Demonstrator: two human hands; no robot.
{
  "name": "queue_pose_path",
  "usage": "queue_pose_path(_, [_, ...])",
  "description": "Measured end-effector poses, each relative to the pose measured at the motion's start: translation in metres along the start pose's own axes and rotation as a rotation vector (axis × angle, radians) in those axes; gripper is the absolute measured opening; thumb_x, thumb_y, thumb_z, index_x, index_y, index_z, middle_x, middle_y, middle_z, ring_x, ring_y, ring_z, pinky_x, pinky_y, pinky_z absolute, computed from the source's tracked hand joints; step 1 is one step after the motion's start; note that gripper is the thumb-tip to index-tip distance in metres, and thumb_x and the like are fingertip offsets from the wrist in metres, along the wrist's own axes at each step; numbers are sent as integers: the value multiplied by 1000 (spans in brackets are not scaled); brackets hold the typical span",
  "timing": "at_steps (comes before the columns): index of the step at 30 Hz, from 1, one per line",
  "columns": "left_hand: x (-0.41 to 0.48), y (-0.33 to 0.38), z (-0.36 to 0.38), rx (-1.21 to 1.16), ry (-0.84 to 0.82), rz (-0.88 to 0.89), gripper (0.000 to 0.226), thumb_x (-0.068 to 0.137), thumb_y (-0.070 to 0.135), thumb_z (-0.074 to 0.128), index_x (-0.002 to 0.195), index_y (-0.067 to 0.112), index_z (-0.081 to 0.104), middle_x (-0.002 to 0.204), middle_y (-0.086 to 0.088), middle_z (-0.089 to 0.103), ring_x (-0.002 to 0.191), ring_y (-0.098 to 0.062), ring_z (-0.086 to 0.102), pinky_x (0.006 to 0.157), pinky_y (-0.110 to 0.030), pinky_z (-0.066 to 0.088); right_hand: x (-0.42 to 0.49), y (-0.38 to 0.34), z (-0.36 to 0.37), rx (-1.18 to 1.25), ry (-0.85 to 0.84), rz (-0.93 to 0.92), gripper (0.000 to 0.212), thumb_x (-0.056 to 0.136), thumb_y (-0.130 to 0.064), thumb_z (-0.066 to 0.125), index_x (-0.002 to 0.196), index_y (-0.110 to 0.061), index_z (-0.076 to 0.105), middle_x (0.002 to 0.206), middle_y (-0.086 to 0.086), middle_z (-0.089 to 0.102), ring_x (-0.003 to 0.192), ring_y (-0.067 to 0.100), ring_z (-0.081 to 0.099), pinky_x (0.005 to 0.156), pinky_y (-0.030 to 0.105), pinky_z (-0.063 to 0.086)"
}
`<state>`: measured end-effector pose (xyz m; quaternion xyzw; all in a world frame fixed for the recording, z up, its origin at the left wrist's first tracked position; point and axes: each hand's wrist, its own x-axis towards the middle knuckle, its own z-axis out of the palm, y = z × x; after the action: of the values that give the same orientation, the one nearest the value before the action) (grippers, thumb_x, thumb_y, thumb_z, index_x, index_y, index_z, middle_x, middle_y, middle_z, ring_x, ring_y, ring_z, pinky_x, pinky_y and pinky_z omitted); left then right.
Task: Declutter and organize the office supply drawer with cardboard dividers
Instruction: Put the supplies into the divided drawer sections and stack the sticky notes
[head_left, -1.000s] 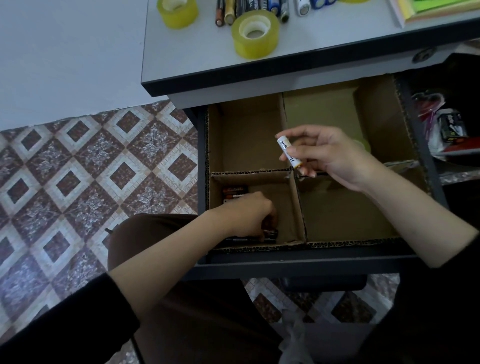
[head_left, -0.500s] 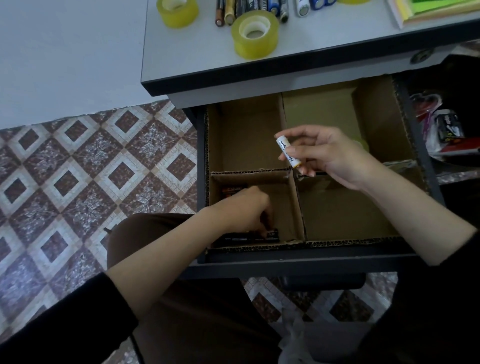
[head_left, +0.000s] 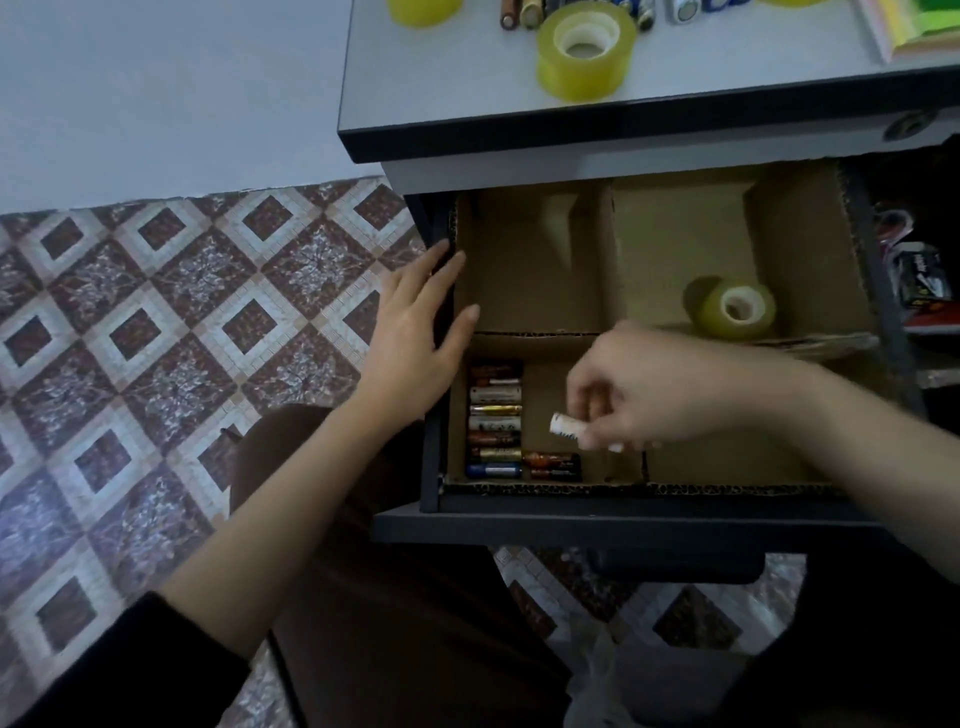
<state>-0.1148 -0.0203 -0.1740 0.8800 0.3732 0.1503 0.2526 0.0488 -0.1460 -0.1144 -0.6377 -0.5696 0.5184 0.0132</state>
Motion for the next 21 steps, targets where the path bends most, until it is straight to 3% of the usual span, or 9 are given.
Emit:
queue_pose_path(2, [-1, -3, 9, -1, -17, 16, 57, 94, 33, 40, 146, 14, 25, 155, 0, 17, 137, -7, 10, 108, -14, 4, 18, -10, 17, -267, 27, 25, 4, 88, -18, 62, 87, -14, 61, 86, 0, 58, 75, 13, 60, 62, 21, 51])
queue_pose_path(5, [-3, -8, 12, -82, -32, -8, 58, 98, 30, 38, 148, 13, 15, 157, 2, 8, 136, 0, 4, 109, -14, 5, 38, -11, 28, -359, 49, 80, 21, 90, -12, 56, 72, -16, 46, 78, 0, 45, 65, 11, 48, 54, 20, 41])
queue_pose_path(10, [-4, -8, 13, -135, -8, -1, 57, 98, 24, 40, 148, 11, 17, 157, 0, 10, 136, 2, 5, 104, 2, 2, 51, -8, 35, -323, 30, 137, 6, 91, -7, 53, 94, -10, 57, 82, 0, 44, 64, 9, 44, 55, 19, 40])
queue_pose_path(15, [-4, -8, 14, -179, -6, -17, 56, 98, 21, 42, 148, 13, 18, 157, 3, 11, 135, 4, 6, 101, 5, 2, 55, -8, 30, -227, 12, 243, 26, 90, 0, 51, 68, -15, 46, 75, 1, 48, 58, 10, 47, 45, 16, 35])
queue_pose_path(19, [-4, -7, 15, -186, -2, -17, 55, 98, 21, 42, 148, 14, 18, 157, 3, 11, 135, 4, 6, 101, 5, 3, 60, -12, 31, -212, -24, 344, 25, 94, -5, 47, 70, -11, 45, 71, 0, 46, 56, 9, 43, 44, 16, 33])
queue_pose_path(21, [-4, -7, 14, -198, -1, -22, 55, 98, 20, 42, 148, 14, 19, 156, 4, 12, 135, 4, 7, 101, 5, 4, 62, -13, 33, -172, -65, 361, 17, 96, -8, 45, 80, -9, 49, 70, 1, 45, 57, 10, 43, 45, 17, 34])
